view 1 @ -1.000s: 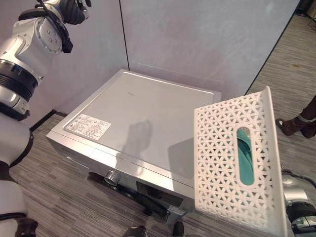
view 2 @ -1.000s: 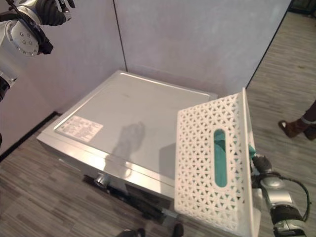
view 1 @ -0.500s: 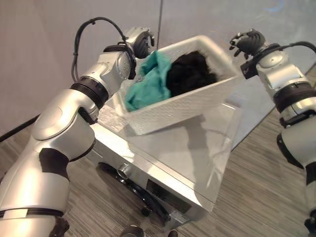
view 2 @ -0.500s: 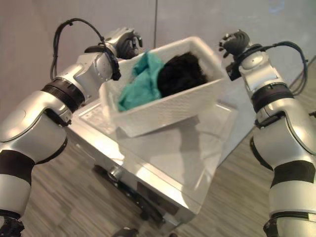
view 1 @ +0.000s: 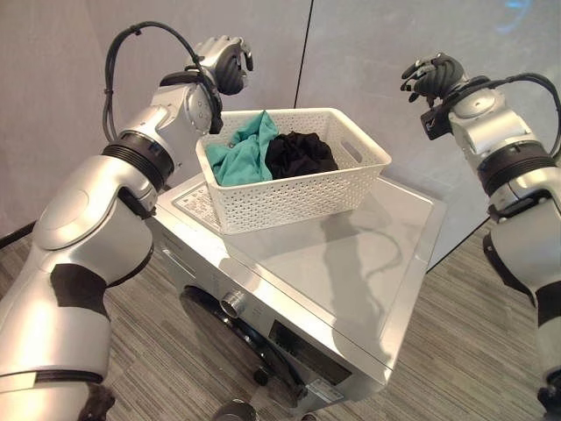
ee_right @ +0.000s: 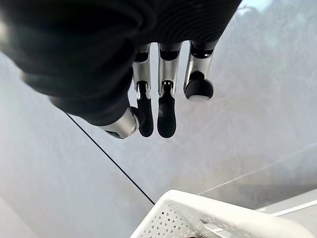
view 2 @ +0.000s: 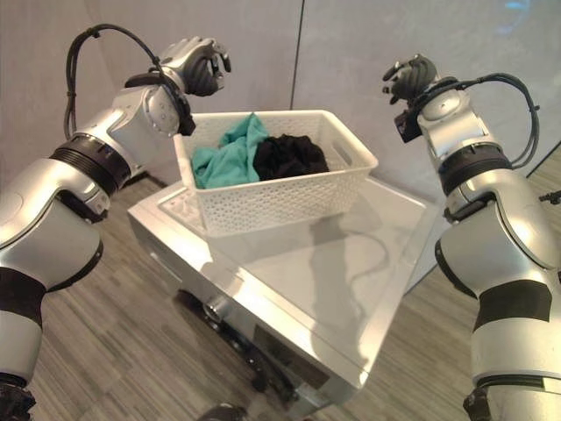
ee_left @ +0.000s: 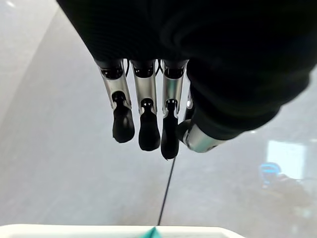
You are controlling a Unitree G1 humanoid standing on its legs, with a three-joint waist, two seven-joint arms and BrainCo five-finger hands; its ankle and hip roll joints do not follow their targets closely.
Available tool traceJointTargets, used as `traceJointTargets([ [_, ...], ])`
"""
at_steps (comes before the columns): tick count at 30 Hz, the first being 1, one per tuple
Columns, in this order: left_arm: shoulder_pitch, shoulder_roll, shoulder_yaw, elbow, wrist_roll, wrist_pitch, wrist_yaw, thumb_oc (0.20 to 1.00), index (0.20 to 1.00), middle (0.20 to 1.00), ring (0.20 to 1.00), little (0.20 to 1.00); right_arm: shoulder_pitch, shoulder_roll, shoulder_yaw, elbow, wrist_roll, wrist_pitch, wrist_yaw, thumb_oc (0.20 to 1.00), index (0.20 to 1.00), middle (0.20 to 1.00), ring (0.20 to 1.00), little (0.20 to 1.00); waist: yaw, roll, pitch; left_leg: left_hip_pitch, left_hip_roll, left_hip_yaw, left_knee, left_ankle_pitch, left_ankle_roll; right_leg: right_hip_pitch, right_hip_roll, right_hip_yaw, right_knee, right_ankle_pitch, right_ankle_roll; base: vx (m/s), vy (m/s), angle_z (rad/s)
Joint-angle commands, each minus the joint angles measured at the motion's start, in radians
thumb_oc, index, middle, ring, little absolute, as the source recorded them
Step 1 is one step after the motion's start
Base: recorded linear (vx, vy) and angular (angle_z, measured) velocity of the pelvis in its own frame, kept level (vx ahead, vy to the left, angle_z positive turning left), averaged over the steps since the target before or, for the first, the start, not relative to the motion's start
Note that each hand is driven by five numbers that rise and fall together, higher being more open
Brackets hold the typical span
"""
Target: Grab the laundry basket,head to the washer,open it,put in the laundry and shut it.
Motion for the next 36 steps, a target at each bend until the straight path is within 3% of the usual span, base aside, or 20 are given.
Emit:
traceJointTargets([
  [1, -0.102, 0.009, -0.018, 0.088, -0.036, -0.009, 0.049, 0.200, 0.200, 0.200, 0.200, 0.200, -0.053, -0.066, 0.006, 0.025, 0.039, -0.028, -0.014, 1.000, 1.000, 1.000, 1.000, 1.000, 0.012, 0.042, -0.012, 0.099, 0.072, 0.030, -0.271, 0.141, 0.006, 0.116, -0.047, 0.033, 0.096, -0.202, 0.081, 0.00, 0.000, 0.00],
  [4, -0.106, 0.013, -0.011, 0.087, -0.047, -0.012, 0.058, 0.200, 0.200, 0.200, 0.200, 0.200, -0.051, -0.069, -0.004, 0.031, 0.051, -0.030, -0.020, 1.000, 1.000, 1.000, 1.000, 1.000, 0.015, 0.043, -0.012, 0.099, 0.072, 0.029, -0.269, 0.140, 0.004, 0.117, -0.046, 0.031, 0.097, -0.203, 0.080, 0.00, 0.000, 0.00],
  [5, -0.110, 0.013, -0.004, 0.092, -0.064, -0.017, 0.064, 0.410, 0.410, 0.410, 0.410, 0.410, -0.050, -0.070, -0.017, 0.032, 0.074, -0.033, -0.026, 1.000, 1.000, 1.000, 1.000, 1.000, 0.017, 0.044, -0.013, 0.099, 0.072, 0.025, -0.267, 0.140, 0.004, 0.119, -0.045, 0.030, 0.095, -0.204, 0.078, 0.00, 0.000, 0.00],
  [6, -0.113, 0.015, 0.005, 0.093, -0.081, -0.019, 0.066, 1.000, 1.000, 1.000, 1.000, 1.000, -0.049, -0.070, -0.025, 0.032, 0.084, -0.037, -0.029, 1.000, 1.000, 1.000, 1.000, 1.000, 0.017, 0.044, -0.013, 0.098, 0.072, 0.023, -0.266, 0.140, 0.003, 0.120, -0.044, 0.029, 0.095, -0.204, 0.077, 0.01, -0.033, 0.02],
  [9, -0.135, 0.023, 0.069, 0.068, -0.184, -0.051, 0.083, 1.000, 1.000, 1.000, 1.000, 1.000, -0.061, -0.074, -0.064, 0.024, 0.152, -0.060, -0.045, 1.000, 1.000, 1.000, 1.000, 1.000, 0.019, 0.046, -0.013, 0.092, 0.072, 0.017, -0.261, 0.141, -0.003, 0.123, -0.040, 0.023, 0.093, -0.208, 0.073, 0.00, -0.024, 0.02],
  [16, -0.127, 0.078, 0.113, -0.034, -0.247, -0.087, 0.079, 1.000, 1.000, 1.000, 1.000, 1.000, -0.066, -0.132, -0.092, -0.014, 0.210, -0.086, -0.046, 1.000, 1.000, 1.000, 1.000, 1.000, 0.016, 0.049, -0.011, 0.086, 0.075, 0.011, -0.259, 0.143, -0.011, 0.123, -0.033, 0.019, 0.092, -0.212, 0.069, -0.01, -0.022, 0.02],
  [20, -0.074, 0.172, 0.170, -0.201, -0.289, -0.115, 0.085, 1.000, 1.000, 1.000, 1.000, 1.000, -0.029, -0.238, -0.120, -0.144, 0.195, -0.111, -0.069, 1.000, 1.000, 1.000, 1.000, 1.000, 0.013, 0.054, -0.011, 0.083, 0.076, 0.005, -0.260, 0.143, -0.013, 0.122, -0.031, 0.015, 0.093, -0.215, 0.065, -0.01, -0.020, 0.05],
  [22, 0.013, 0.286, 0.255, -0.359, -0.304, -0.143, 0.087, 1.000, 1.000, 1.000, 1.000, 1.000, 0.076, -0.358, -0.217, -0.267, 0.206, -0.138, -0.084, 1.000, 1.000, 1.000, 1.000, 1.000, 0.016, 0.061, -0.004, 0.078, 0.073, -0.005, -0.260, 0.142, -0.013, 0.122, -0.030, 0.009, 0.088, -0.216, 0.063, -0.01, -0.014, 0.07],
  [23, 0.023, 0.289, 0.260, -0.371, -0.302, -0.139, 0.087, 1.000, 1.000, 1.000, 1.000, 1.000, 0.091, -0.360, -0.227, -0.278, 0.203, -0.136, -0.086, 1.000, 1.000, 1.000, 1.000, 1.000, 0.015, 0.060, -0.007, 0.078, 0.073, -0.006, -0.260, 0.142, -0.013, 0.123, -0.030, 0.008, 0.088, -0.216, 0.063, -0.01, -0.015, 0.08],
  [24, 0.072, 0.332, 0.295, -0.430, -0.302, -0.143, 0.085, 1.000, 1.000, 1.000, 1.000, 1.000, 0.159, -0.395, -0.274, -0.320, 0.197, -0.143, -0.090, 1.000, 1.000, 1.000, 1.000, 1.000, 0.018, 0.061, -0.005, 0.075, 0.072, -0.011, -0.259, 0.142, -0.012, 0.123, -0.030, 0.006, 0.087, -0.218, 0.061, -0.06, 0.010, 0.09],
  [25, 0.187, 0.413, 0.380, -0.558, -0.303, -0.153, 0.073, 1.000, 1.000, 1.000, 1.000, 1.000, 0.311, -0.447, -0.397, -0.419, 0.201, -0.155, -0.093, 1.000, 1.000, 1.000, 1.000, 1.000, 0.020, 0.067, 0.001, 0.057, 0.064, -0.022, -0.251, 0.157, -0.010, 0.116, -0.034, -0.007, 0.087, -0.208, 0.062, -0.02, -0.014, 0.09],
  [26, 0.194, 0.414, 0.381, -0.564, -0.301, -0.150, 0.074, 1.000, 1.000, 1.000, 1.000, 1.000, 0.327, -0.445, -0.407, -0.428, 0.198, -0.154, -0.094, 1.000, 1.000, 1.000, 1.000, 1.000, 0.020, 0.064, -0.005, 0.064, 0.069, -0.021, -0.255, 0.145, -0.012, 0.122, -0.031, -0.005, 0.085, -0.218, 0.060, -0.05, 0.015, 0.10],
  [27, 0.270, 0.462, 0.437, -0.641, -0.289, -0.158, 0.070, 1.000, 1.000, 1.000, 1.000, 1.000, 0.440, -0.471, -0.495, -0.480, 0.201, -0.163, -0.095, 1.000, 1.000, 1.000, 1.000, 1.000, 0.023, 0.068, 0.003, 0.054, 0.062, -0.028, -0.250, 0.156, -0.011, 0.117, -0.033, -0.011, 0.086, -0.209, 0.060, 0.00, -0.007, 0.28],
  [28, 0.442, 0.542, 0.553, -0.774, -0.271, -0.161, 0.045, 1.000, 1.000, 1.000, 1.000, 1.000, 0.672, -0.494, -0.676, -0.582, 0.180, -0.172, -0.091, 1.000, 1.000, 1.000, 1.000, 1.000, 0.027, 0.068, 0.003, 0.047, 0.057, -0.042, -0.247, 0.155, -0.009, 0.117, -0.033, -0.021, 0.083, -0.210, 0.059, 0.00, -0.009, 0.28],
  [29, 0.455, 0.542, 0.559, -0.784, -0.268, -0.157, 0.044, 1.000, 1.000, 1.000, 1.000, 1.000, 0.695, -0.492, -0.692, -0.595, 0.176, -0.170, -0.092, 1.000, 1.000, 1.000, 1.000, 1.000, 0.029, 0.066, -0.003, 0.054, 0.062, -0.041, -0.251, 0.142, -0.011, 0.124, -0.030, -0.018, 0.081, -0.221, 0.056, 0.04, -0.035, 0.29],
  [31, 0.741, 0.629, 0.769, -0.939, -0.243, -0.166, 0.014, 1.000, 1.000, 1.000, 1.000, 1.000, 1.027, -0.442, -0.959, -0.705, 0.167, -0.188, -0.088, 1.000, 1.000, 1.000, 1.000, 1.000, 0.047, 0.061, 0.006, 0.043, 0.054, -0.057, -0.244, 0.153, -0.011, 0.122, -0.033, -0.033, 0.077, -0.213, 0.055, 0.01, -0.018, 0.14],
  [33, 0.950, 0.677, 0.924, -1.029, -0.233, -0.173, -0.011, 1.000, 1.000, 1.000, 1.000, 1.000, 1.218, -0.405, -1.128, -0.766, 0.161, -0.200, -0.093, 1.000, 1.000, 1.000, 1.000, 1.000, 0.063, 0.055, 0.004, 0.047, 0.059, -0.063, -0.248, 0.135, -0.012, 0.131, -0.027, -0.037, 0.070, -0.225, 0.049, 0.05, -0.031, 0.09],
  [36, 1.406, 0.669, 1.267, -1.186, -0.257, -0.184, -0.060, 1.000, 1.000, 1.000, 1.000, 1.000, 1.497, -0.296, -1.364, -0.856, 0.134, -0.220, -0.117, 1.000, 1.000, 1.000, 1.000, 1.000, 0.095, 0.058, 0.000, 0.040, 0.056, -0.077, -0.246, 0.133, -0.012, 0.134, -0.029, -0.051, 0.063, -0.221, 0.046, 0.02, -0.007, 0.05],
])
